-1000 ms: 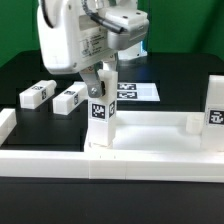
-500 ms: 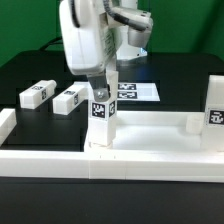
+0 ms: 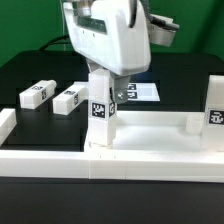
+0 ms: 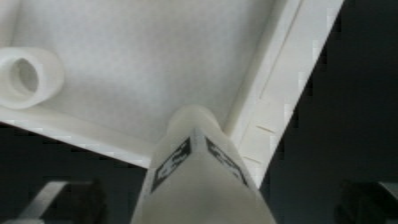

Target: Assemble desk

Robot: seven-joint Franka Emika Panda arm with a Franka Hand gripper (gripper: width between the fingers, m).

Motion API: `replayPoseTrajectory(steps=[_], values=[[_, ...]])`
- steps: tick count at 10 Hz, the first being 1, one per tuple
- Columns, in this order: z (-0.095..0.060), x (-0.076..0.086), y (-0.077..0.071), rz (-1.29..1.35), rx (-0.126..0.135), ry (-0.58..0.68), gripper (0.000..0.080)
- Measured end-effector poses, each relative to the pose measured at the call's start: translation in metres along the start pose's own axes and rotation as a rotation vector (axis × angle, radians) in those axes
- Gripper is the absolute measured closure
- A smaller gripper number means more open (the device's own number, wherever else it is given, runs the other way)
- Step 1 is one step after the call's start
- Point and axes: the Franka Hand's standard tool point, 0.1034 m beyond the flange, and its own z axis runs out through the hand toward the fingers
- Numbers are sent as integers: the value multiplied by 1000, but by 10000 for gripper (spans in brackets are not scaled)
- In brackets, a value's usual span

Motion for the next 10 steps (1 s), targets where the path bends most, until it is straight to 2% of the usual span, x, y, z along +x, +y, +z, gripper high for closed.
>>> replayPoseTrajectory(steps=[2,3,5,8,9,10], values=[[0,-4,-2,-184,-15,14,150],[0,-4,-3,-257,-14,17,150],[-1,-1,-1,-524,-25,23,150],[-1,0,-1,-704,-27,21,150],[0,0,-1,-771,-34,24,150],[0,1,0,-858,-58,35,150]])
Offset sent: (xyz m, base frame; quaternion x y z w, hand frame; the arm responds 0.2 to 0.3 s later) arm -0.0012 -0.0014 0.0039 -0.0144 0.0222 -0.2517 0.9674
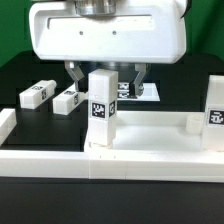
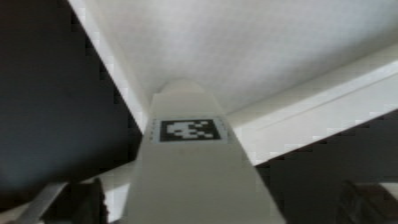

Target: Assemble desk

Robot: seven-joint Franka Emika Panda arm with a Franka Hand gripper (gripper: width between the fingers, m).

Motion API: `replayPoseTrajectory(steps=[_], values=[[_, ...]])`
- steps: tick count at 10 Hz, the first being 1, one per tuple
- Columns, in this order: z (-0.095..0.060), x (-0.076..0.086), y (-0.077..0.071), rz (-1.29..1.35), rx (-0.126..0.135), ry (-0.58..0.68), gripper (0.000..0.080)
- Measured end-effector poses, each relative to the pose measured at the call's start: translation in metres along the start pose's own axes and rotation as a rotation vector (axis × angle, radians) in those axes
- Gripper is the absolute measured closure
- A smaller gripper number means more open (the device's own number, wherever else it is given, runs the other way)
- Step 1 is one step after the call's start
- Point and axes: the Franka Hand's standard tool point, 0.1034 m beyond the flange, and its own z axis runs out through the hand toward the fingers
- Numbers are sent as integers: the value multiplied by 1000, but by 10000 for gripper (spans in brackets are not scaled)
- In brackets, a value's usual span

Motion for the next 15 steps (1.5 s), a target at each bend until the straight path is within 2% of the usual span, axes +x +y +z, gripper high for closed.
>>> replayPoseTrajectory(steps=[1,2,4,5,6,9,11,15], values=[[0,0,1,-75,-16,1,150],[0,0,2,-84,-16,1,150],[0,0,3,-82,-16,0,402],[0,0,3,-82,-16,0,402],[0,1,5,-80,-19,1,508],[0,1,6,-61,-18,0,508],[1,1,7,74,-15,1,508],[2,0,13,457,41,0,508]])
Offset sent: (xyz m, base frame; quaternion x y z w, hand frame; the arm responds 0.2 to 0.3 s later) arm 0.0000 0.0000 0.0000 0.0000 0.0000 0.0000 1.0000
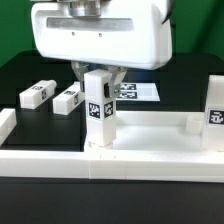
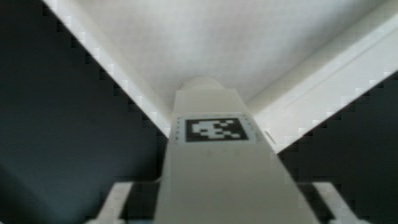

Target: Assemble desk

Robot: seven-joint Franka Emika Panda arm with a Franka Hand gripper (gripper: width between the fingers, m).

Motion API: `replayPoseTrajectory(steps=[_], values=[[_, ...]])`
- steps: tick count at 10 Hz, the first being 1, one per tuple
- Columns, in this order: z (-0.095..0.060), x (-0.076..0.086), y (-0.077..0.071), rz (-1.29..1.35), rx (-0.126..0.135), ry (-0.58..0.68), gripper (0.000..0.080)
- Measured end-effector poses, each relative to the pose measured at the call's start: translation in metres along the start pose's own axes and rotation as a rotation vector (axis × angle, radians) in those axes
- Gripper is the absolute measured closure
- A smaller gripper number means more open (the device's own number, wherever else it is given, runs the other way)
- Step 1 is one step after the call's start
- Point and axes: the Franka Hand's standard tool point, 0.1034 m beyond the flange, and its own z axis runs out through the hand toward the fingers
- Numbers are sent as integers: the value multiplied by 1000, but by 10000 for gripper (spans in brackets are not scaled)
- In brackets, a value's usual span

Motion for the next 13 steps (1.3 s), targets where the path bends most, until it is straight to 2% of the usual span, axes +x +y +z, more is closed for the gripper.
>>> replayPoseTrajectory(steps=[1,8,10,13], values=[[0,1,1,102,8,-1,508],[1,0,0,553,10,-3,508],[1,-1,2,819,51,-26,508],[2,-3,-2,1084,86,-48,508]])
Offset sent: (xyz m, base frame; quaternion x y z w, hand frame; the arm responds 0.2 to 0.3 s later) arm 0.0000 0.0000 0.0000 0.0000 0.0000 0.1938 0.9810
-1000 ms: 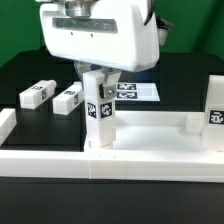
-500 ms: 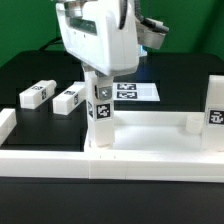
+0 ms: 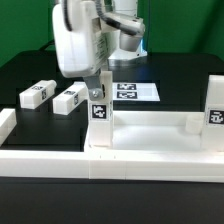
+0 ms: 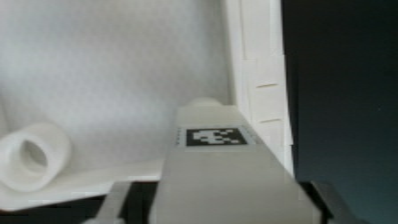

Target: Assemble desk

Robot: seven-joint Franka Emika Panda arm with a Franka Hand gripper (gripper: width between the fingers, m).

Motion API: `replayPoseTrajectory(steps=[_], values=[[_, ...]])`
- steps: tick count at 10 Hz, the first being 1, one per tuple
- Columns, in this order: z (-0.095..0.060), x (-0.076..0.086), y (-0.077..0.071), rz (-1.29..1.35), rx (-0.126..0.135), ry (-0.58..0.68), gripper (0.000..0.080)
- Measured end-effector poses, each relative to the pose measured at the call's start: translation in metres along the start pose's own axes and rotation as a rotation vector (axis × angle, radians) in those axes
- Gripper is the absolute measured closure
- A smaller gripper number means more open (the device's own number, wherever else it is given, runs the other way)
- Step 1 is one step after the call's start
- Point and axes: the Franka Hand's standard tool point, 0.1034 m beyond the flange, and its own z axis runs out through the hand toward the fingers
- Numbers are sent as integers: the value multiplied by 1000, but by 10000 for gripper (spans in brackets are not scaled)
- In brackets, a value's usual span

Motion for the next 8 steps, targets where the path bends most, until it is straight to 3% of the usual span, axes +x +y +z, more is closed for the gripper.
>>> replayPoseTrajectory(steps=[3,4,5,6,8], values=[[1,-1,0,23,3,1,507],[1,-1,0,-10,2,1,281],[1,-2,1,-30,-5,-1,281],[2,-1,1,-80,-5,0,176],[2,-1,1,-234,-5,0,155]])
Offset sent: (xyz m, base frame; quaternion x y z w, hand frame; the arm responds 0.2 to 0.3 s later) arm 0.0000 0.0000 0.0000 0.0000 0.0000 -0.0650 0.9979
